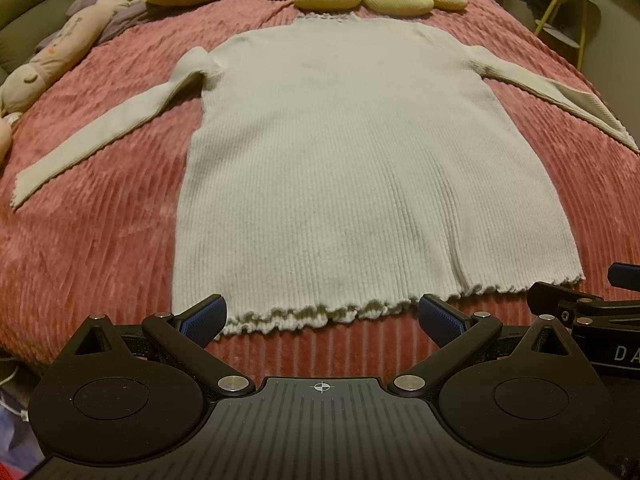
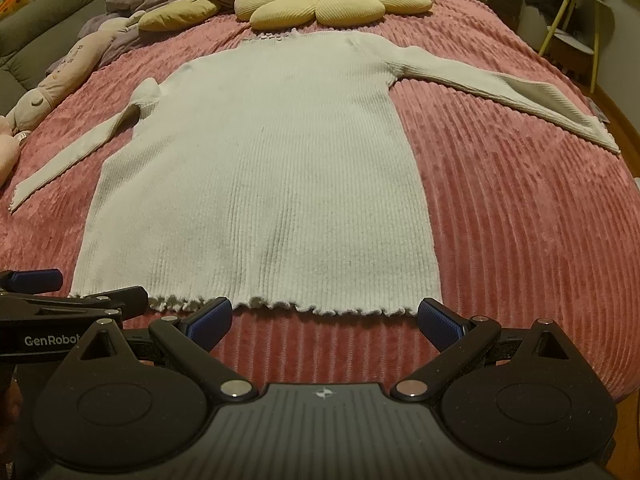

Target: Fold small clothes

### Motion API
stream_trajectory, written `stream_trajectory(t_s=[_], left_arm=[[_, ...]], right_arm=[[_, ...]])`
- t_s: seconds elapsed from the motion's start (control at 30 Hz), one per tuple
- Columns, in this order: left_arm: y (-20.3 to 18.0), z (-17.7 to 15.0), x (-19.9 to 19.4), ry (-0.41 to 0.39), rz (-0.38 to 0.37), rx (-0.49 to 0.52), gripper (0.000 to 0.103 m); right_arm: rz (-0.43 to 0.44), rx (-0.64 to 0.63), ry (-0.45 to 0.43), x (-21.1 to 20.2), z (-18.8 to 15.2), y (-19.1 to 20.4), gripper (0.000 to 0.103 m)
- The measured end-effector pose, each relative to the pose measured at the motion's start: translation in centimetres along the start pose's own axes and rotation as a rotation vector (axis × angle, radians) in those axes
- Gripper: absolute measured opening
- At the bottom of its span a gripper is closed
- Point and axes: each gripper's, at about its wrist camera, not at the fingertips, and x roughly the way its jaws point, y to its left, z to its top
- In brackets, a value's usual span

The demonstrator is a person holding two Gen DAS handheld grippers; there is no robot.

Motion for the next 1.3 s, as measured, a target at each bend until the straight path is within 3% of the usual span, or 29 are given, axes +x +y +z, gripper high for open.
stream_trajectory(t_s=[0.4,0.67,1.1,1.3], left_arm=[[0.1,0.1,0.8,0.018,-0.003,-0.010,0.103],[-0.1,0.0,1.2,0.026,-0.002,-0.006,0.103],[-0.5,0.8,2.4,0.039,-0.007,-0.011,0.103],[-1.1,1.4,3.3,0.049,-0.019,0.002,0.103]], right_arm=[[0.047,0.004,-0.038,-0.1,-0.3,0.0,0.099],[0.130,-0.049,-0.150,-0.8,-0.9,0.0,0.099],[0.130,-0.025,-0.115,0.3,-0.4,-0.8,0.099],[0.228,0.052,-0.108,1.0,-0.2,-2.3,0.099]])
